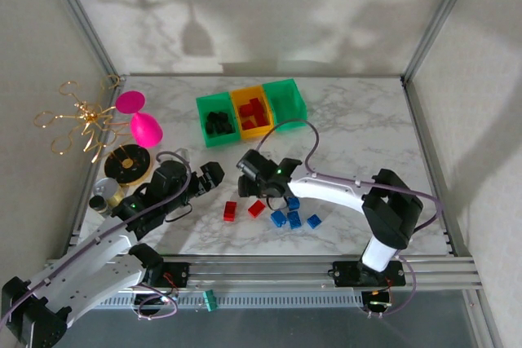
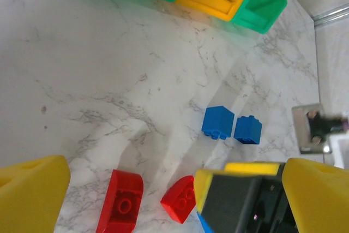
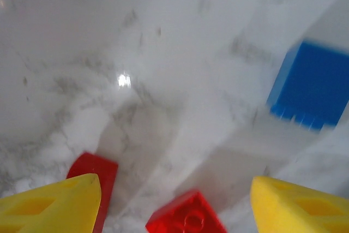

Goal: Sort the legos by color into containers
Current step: Pick up the lego from the bottom-center of the table.

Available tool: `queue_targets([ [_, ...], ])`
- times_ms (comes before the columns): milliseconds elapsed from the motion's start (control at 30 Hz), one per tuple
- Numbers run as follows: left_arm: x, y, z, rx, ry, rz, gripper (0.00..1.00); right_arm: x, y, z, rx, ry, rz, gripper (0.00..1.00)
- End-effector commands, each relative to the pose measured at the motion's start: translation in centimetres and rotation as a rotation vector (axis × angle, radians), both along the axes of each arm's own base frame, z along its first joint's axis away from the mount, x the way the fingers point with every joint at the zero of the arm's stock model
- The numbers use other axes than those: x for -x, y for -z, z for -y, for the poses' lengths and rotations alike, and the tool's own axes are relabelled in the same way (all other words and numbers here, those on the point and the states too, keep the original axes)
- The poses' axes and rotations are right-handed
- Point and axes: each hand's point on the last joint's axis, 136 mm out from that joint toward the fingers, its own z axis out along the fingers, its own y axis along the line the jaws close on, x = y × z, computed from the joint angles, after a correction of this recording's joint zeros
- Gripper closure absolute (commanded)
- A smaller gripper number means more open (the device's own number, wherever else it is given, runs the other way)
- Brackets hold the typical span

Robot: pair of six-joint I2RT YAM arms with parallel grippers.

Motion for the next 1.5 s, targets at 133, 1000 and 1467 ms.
queue_targets([
  [133, 1.3, 1.5, -0.4, -0.025, 0.021, -0.04, 0.0, 3.7, 1.9, 0.0, 0.017, 0.098, -0.066, 0.25],
  [1000, 1.1, 1.3, -0.9, -0.049, -0.001, -0.036, 0.0, 1.6, 4.5, -1.1, 0.139, 0.096, -0.023, 0.36],
  [1467, 0.8, 1.4, -0.7, -0.052, 0.0, -0.044, 0.0, 1.8, 5.4, -0.6, 0.162, 0.062, -0.026, 0.55],
])
